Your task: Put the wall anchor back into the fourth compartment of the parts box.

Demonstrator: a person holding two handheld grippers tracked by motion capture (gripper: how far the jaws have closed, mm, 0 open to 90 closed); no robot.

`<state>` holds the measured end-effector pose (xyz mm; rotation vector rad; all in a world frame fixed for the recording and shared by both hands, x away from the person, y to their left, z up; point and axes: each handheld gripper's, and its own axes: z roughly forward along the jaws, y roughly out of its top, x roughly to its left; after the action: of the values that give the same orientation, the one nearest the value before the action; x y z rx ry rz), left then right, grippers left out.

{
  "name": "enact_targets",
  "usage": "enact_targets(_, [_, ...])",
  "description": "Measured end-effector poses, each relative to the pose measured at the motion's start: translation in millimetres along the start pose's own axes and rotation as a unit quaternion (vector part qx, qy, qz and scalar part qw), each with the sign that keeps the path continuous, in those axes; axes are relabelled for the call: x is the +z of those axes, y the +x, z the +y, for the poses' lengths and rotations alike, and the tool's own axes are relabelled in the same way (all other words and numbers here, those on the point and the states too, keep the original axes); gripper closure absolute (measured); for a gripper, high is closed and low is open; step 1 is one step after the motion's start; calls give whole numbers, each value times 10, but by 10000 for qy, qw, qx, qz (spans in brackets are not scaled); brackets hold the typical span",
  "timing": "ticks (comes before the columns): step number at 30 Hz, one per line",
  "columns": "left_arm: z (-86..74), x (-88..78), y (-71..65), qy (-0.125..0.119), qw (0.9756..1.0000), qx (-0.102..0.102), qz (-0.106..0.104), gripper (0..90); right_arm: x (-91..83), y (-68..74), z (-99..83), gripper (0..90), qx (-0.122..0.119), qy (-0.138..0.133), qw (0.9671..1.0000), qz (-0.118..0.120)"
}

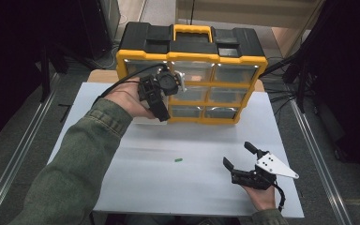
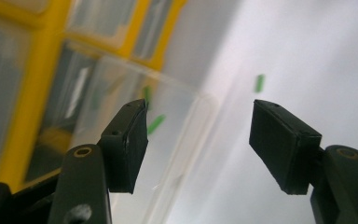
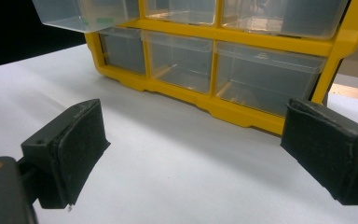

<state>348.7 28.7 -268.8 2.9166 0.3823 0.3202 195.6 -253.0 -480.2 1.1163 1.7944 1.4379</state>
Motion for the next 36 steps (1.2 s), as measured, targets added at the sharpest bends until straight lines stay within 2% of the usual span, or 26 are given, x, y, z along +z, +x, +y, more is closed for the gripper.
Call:
enact_targets(2, [9, 22, -35, 5, 10000, 20, 7, 368, 1, 3, 0, 68, 0, 3, 10000, -3])
enact_targets(4, [30, 70, -112, 53, 10000, 61, 23, 368, 1, 3, -1, 68, -10, 7, 10000, -4])
enact_targets(5, [49, 110, -183, 47, 9999, 146, -17, 368, 3, 3, -1, 68, -16, 8, 10000, -4])
enact_targets(6, [49, 110, -183, 47, 9999, 146, -17, 368, 3, 3, -1, 68, -16, 8, 10000, -4])
enact_targets(8, [76, 184, -276, 71, 9997, 211, -23, 369, 6, 2, -2, 68, -15, 14, 10000, -7])
enact_targets(13, [94, 305, -367, 123, 9994, 307, -75, 369, 1, 2, -1, 68, -14, 4, 10000, -9])
enact_targets(15, [99, 375, -407, 143, 9992, 326, -161, 369, 1, 1, 0, 68, -15, 4, 10000, -8])
enact_targets(20, [104, 525, -473, 195, 9988, 377, -234, 369, 2, 1, 0, 68, -19, 10, 10000, -5])
enact_targets(25, [101, 686, -499, 269, 9988, 335, -244, 370, 1, 3, 1, 68, -33, 1, 10000, -3])
enact_targets(26, [99, 758, -511, 305, 9986, 331, -286, 370, 3, 1, 0, 68, -49, 2, 10000, -5])
enact_targets(27, [99, 758, -511, 305, 9986, 331, -286, 370, 2, 2, -1, 68, -49, 11, 10000, 0])
enact_targets(30, [100, 857, -544, 296, 9983, 353, -346, 379, 3, 0, 0, 68, -59, 4, 10000, 2])
enact_targets(32, [110, 943, -561, 332, 9981, 426, -309, 379, 2, 2, 0, 68, -53, 6, 10000, 6])
enact_targets(36, [114, 995, -599, 338, 9976, 432, -418, 379, -1, 0, 2, 68, -48, -3, 10000, 8])
